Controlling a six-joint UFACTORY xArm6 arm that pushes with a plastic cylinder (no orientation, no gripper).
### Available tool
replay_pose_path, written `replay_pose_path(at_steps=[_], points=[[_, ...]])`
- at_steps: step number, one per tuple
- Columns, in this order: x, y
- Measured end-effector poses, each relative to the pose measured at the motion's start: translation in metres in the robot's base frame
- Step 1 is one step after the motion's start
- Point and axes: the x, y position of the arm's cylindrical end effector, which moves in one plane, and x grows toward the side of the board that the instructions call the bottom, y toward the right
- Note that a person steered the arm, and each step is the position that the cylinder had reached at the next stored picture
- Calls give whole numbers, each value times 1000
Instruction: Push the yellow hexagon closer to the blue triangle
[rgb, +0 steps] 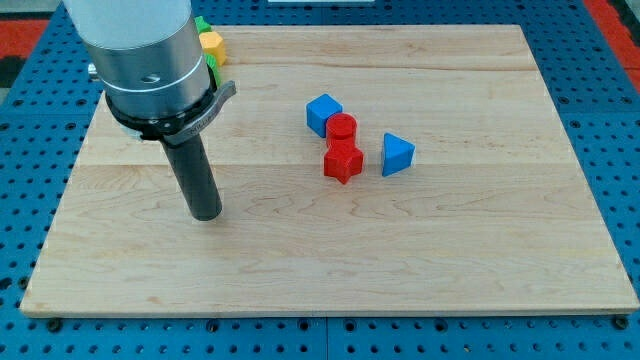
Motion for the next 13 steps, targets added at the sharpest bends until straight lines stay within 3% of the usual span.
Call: replay_pose_path(at_steps=[2,3,5,7,8,11,13], points=[[-5,-24],[-27,-51],[-111,-130],[-213,-138],[-253,-128],[-267,-18],[-280,86]])
